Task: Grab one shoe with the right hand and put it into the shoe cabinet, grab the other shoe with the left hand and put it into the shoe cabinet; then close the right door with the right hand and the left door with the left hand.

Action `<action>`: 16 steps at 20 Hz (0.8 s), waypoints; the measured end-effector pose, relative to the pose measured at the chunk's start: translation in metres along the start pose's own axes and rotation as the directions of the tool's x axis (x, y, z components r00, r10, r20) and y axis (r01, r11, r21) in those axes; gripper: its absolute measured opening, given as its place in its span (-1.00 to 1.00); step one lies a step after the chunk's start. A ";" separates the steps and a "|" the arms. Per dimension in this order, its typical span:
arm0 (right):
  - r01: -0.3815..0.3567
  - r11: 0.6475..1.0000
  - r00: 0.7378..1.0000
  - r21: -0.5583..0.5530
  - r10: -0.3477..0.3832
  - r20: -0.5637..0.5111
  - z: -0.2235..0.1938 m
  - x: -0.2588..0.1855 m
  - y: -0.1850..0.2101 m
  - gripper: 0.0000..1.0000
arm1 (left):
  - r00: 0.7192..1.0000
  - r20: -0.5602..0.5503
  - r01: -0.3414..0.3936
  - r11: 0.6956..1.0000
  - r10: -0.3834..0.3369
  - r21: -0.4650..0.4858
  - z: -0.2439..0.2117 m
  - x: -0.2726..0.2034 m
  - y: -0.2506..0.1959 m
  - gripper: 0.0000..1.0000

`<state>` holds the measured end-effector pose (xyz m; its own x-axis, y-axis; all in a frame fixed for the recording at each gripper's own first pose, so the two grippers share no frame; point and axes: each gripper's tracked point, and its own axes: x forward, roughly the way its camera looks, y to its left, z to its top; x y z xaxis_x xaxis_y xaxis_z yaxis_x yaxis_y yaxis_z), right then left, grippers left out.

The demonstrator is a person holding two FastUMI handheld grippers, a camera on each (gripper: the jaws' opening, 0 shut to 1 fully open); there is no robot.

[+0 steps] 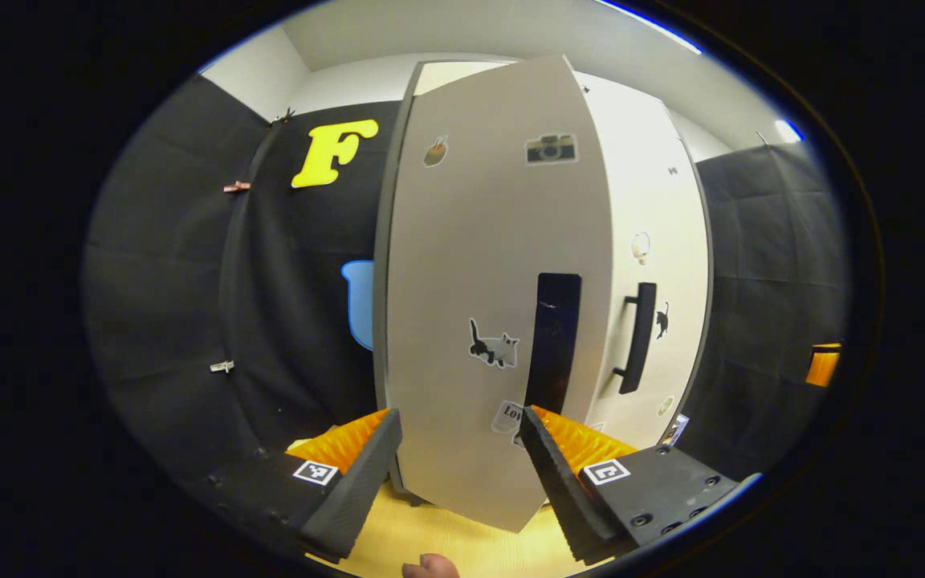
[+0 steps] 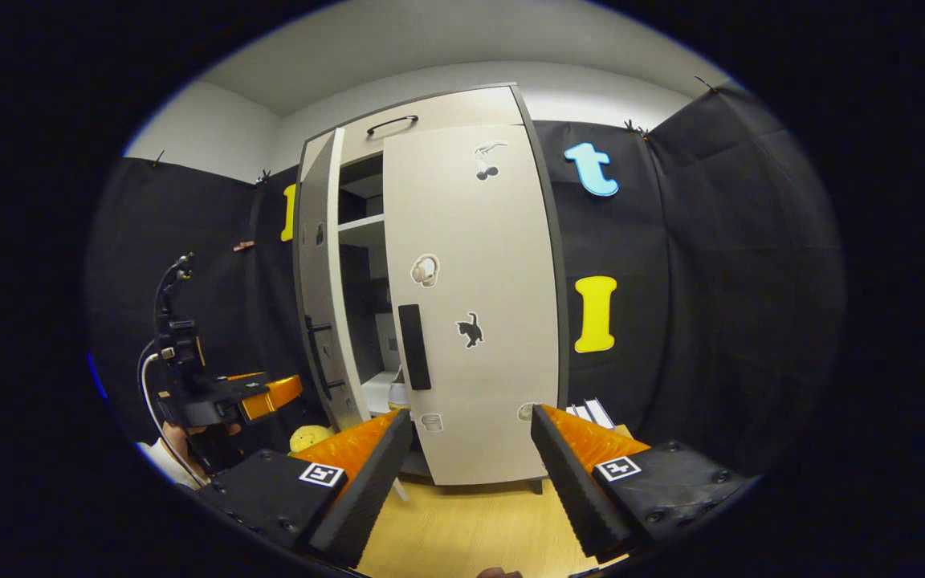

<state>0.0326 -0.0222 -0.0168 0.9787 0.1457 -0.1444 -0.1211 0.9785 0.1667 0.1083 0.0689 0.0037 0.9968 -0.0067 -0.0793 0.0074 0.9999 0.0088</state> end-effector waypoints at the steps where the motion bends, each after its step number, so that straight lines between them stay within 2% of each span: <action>1: 0.002 1.000 1.000 -0.001 -0.002 0.000 0.000 -0.001 -0.002 0.96 | 1.000 -0.001 0.010 1.000 -0.010 0.013 -0.001 -0.002 -0.009 0.86; 3: 0.001 1.000 1.000 -0.001 -0.001 0.001 0.000 -0.002 -0.001 0.95 | 1.000 -0.007 0.022 0.999 -0.022 0.026 -0.002 -0.010 -0.021 0.92; 8: 0.001 1.000 1.000 -0.011 -0.001 0.008 0.002 -0.007 -0.001 0.95 | 0.999 0.002 0.049 0.999 -0.049 0.014 0.005 -0.035 -0.036 0.91; 16: 0.057 0.997 0.998 -0.053 -0.057 0.008 -0.004 -0.029 0.004 0.95 | 0.998 0.039 0.044 0.999 -0.045 0.032 0.024 -0.084 -0.045 0.92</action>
<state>0.0033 -0.0217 -0.0162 0.9853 0.0890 -0.1461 -0.0738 0.9916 0.1067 0.0258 0.0245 0.0337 0.9978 -0.0519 -0.0408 0.0534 0.9979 0.0371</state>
